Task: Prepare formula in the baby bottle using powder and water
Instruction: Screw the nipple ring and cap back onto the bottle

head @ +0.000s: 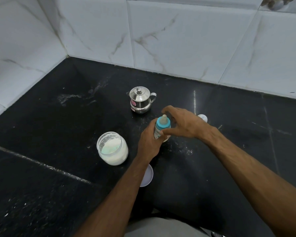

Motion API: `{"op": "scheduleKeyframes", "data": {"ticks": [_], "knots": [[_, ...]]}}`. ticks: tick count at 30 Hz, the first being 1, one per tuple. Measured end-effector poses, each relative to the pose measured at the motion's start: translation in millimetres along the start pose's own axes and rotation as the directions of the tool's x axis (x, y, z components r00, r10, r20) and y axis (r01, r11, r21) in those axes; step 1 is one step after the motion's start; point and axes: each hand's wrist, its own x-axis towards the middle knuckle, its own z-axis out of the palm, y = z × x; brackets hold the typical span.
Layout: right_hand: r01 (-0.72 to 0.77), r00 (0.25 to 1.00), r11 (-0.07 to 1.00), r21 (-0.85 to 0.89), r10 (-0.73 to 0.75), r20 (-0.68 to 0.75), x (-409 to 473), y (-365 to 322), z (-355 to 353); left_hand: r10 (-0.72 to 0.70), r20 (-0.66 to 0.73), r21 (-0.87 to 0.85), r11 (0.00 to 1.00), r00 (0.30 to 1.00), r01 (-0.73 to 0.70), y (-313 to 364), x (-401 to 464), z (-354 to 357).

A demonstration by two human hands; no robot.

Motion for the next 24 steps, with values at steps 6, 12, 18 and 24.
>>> {"op": "scheduleKeyframes", "data": {"ticks": [6,12,18,24], "knots": [[0.039,0.999,0.999,0.008,-0.039,0.005,1,0,1,0.004,-0.005,-0.001,1.0,1.0,-0.004,0,0,0],[0.03,0.999,0.999,0.012,-0.03,0.03,-2,0,3,0.007,-0.006,0.027,1.0,1.0,-0.007,-2,0,0],[-0.039,0.999,0.999,0.003,0.039,-0.01,3,-5,9,0.006,0.008,0.031,0.999,1.0,-0.006,0,2,-2],[0.038,0.997,0.999,-0.012,-0.037,0.068,-3,-2,2,0.039,-0.025,-0.002,0.999,0.999,-0.039,-3,0,-1]]}}
